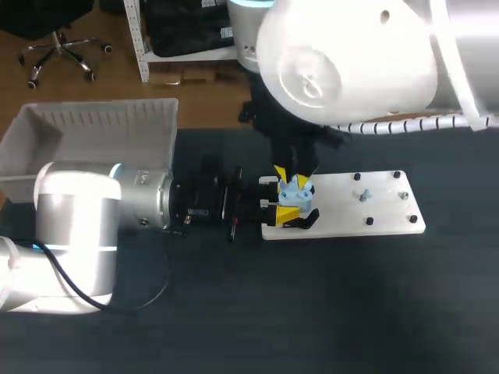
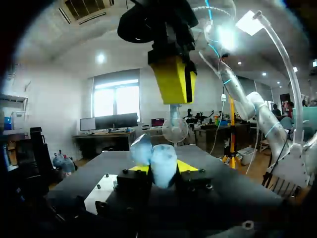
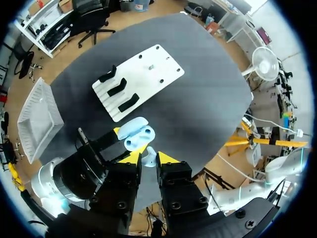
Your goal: Pick up each earbud case from the left stands, insert the matching earbuds, close the lid, and place the case in the box.
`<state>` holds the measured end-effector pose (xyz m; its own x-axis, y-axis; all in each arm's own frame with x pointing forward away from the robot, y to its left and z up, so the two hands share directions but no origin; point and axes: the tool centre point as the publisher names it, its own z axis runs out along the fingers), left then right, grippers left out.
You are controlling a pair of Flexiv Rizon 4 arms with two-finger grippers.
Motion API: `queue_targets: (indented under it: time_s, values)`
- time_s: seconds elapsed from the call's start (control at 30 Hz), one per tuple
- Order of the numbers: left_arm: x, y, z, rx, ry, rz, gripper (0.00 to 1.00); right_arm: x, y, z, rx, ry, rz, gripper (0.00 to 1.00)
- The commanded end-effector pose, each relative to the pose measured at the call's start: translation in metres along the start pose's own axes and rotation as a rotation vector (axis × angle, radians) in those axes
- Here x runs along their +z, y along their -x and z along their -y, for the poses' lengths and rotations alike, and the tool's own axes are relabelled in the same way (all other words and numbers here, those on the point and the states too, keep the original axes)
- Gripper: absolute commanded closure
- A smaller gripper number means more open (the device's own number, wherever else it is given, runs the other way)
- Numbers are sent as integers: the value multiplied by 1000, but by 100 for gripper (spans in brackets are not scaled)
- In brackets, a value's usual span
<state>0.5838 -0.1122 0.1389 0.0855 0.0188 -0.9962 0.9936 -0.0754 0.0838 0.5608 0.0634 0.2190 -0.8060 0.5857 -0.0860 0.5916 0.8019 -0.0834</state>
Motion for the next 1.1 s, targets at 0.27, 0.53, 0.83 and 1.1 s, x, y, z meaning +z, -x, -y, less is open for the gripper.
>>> queue_targets:
  time_s: [0.27,0.53,0.83,1.1]
  values:
    - [1,-1,3,5,11,2,100,8,-1,-1,37,0,7,100]
    - [1,-1,3,5,11,2,100,13,1,0,44,-3,0,100]
    - [1,-1,3,5,11,2,100,18,5,0,49,-5,0,100]
    - [1,-1,3,5,11,2,100,20,7,-1,45,-1,2,100]
